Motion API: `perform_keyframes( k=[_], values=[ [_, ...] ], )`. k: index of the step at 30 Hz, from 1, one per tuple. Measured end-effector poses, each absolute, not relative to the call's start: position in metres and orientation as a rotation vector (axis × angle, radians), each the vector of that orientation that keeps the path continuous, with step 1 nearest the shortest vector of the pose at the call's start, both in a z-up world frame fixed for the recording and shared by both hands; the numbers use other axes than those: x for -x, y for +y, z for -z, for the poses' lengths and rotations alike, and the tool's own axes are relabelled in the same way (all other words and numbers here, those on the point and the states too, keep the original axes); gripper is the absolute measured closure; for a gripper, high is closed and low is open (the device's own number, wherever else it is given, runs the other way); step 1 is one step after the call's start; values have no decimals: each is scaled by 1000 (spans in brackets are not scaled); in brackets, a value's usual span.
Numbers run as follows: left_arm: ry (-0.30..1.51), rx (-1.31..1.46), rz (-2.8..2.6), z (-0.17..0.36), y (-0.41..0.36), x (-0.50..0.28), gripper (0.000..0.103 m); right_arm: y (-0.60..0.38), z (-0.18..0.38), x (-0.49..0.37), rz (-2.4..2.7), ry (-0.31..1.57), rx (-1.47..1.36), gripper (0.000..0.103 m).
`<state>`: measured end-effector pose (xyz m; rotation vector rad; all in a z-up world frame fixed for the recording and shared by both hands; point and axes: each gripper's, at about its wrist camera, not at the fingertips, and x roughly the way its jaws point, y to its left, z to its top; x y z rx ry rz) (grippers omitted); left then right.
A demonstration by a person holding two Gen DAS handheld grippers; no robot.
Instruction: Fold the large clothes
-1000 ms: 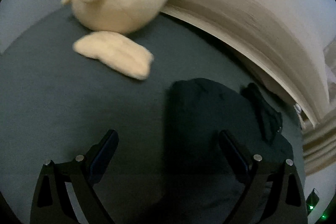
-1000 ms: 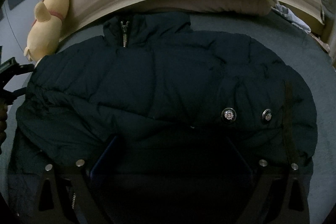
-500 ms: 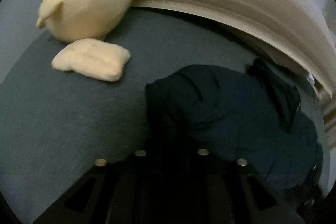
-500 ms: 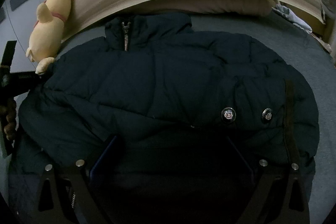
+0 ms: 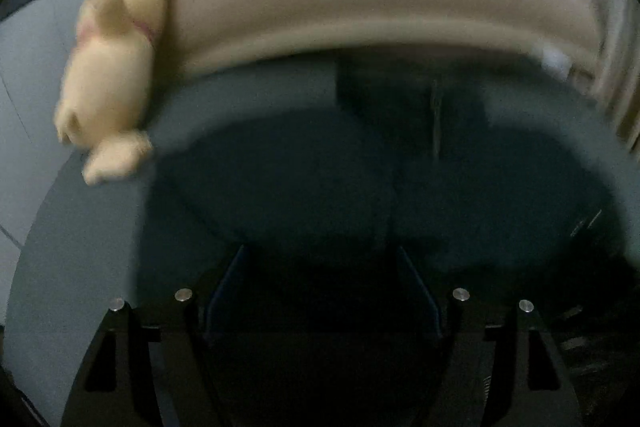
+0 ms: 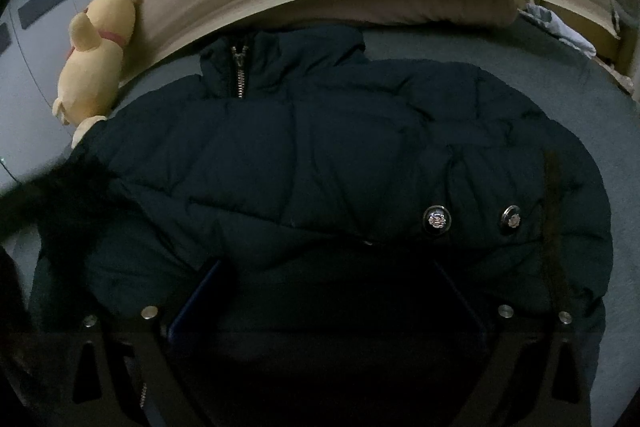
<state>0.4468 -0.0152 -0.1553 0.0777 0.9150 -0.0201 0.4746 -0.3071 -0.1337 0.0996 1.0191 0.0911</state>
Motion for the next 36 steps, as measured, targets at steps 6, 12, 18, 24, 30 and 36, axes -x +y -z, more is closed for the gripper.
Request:
perform_keyframes(
  k=[6, 12, 18, 24, 30, 36],
  values=[
    [879, -76, 4, 165, -23, -443, 26, -355, 83, -456, -141, 885, -285, 2],
    [858, -85, 0, 167, -20, -448, 26, -469, 84, -441, 143, 897, -500, 1],
    [855, -82, 5, 169, -19, -444, 26, -469, 119, -456, -39, 1043, -575, 70],
    [848, -79, 9, 170, -19, -442, 25, -450, 121, -460, 35, 1058, -422, 79],
    [852, -80, 8, 169, -19, -443, 25, -422, 78, -446, 151, 940, -240, 27],
    [851, -77, 9, 169, -19, -442, 25, -359, 52, -439, 26, 849, -136, 19]
  ],
)
